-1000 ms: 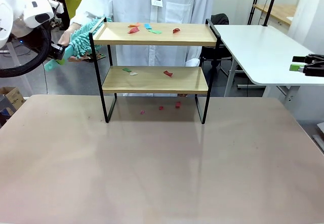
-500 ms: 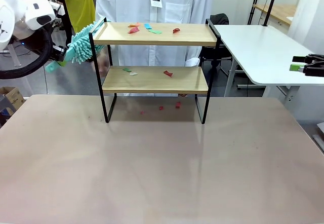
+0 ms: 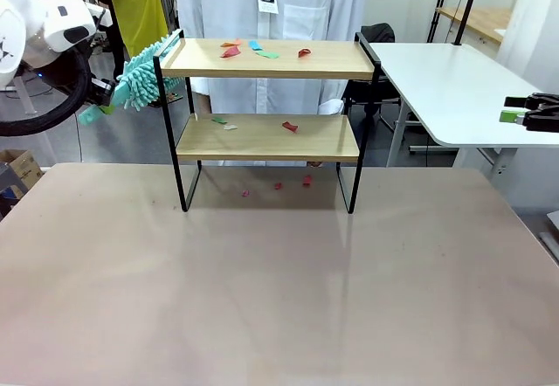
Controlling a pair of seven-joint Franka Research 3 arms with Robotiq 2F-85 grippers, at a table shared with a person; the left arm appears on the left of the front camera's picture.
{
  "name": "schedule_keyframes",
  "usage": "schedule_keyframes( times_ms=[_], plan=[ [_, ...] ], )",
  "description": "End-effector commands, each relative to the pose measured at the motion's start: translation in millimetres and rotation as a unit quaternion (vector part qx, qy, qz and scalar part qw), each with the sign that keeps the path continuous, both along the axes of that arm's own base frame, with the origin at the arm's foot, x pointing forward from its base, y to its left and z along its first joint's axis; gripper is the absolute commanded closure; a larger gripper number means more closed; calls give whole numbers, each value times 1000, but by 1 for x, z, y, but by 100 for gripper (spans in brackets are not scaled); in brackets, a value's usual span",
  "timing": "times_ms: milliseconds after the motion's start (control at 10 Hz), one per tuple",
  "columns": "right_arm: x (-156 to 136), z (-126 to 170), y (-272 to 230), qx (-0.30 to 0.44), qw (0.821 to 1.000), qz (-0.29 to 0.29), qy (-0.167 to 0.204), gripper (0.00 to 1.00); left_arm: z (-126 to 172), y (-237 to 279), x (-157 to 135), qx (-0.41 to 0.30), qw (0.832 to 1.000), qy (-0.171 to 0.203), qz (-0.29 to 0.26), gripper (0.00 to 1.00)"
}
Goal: Clean the shelf.
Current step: Clean the specific section of the Shelf indicated by the human with the Duster.
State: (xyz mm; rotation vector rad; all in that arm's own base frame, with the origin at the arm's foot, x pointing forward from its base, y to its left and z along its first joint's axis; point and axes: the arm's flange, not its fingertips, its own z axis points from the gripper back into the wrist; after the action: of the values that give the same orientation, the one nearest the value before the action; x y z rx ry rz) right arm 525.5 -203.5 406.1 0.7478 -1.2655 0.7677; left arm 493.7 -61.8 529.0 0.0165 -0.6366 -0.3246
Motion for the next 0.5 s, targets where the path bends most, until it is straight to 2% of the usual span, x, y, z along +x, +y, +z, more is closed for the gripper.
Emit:
schedule_keyframes(
  times_ms=[0, 200, 400],
  plan=[
    [1, 3, 2, -2, 1000, 1, -2, 0, 14, 17, -16, 42, 998, 38, -18, 87],
    [1, 3, 2, -2, 1000, 1, -2, 0, 49, 46, -58, 136, 983, 104, -62, 87],
    [1, 3, 2, -2, 1000, 1, -2, 0, 71, 59, -90, 242, 946, 184, -117, 87]
  ],
)
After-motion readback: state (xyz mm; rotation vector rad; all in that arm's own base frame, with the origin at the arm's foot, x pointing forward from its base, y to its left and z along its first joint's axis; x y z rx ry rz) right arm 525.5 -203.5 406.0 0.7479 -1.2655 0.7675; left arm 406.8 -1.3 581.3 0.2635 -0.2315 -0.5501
